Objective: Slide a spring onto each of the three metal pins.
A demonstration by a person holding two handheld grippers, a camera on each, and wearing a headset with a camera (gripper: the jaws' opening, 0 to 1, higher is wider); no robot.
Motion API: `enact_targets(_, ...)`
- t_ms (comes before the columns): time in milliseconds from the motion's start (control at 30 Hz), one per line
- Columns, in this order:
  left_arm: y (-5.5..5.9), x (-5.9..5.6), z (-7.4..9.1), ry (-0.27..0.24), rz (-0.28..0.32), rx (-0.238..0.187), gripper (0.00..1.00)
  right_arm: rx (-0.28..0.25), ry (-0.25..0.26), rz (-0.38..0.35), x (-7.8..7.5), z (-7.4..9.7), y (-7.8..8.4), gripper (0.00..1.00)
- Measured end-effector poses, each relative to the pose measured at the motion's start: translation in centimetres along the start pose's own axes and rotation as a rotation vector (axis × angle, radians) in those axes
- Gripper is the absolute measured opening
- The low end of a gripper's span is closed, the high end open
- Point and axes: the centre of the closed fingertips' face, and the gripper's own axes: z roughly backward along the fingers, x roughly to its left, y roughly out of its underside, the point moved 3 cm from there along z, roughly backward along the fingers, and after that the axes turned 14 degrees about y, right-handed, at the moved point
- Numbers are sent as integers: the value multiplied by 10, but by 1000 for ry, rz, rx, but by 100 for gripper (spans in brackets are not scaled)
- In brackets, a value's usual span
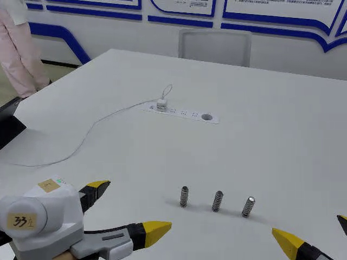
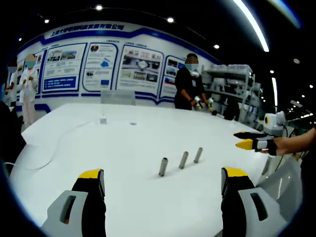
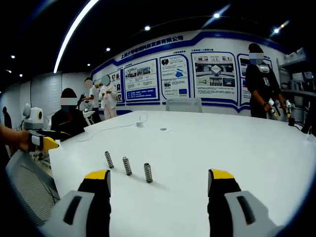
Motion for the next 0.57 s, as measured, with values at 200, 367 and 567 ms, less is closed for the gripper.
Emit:
enact_targets(200, 1, -2, -3, 8, -13, 11, 100, -101, 4, -49, 1, 8, -10, 86)
enact_targets(367, 2, -2, -3, 10, -12, 17, 100, -95, 10, -63, 1, 7, -7, 86)
enact_targets(567, 0, -1, -2, 6, -9, 10, 100, -99, 14, -66, 1, 8, -8, 86)
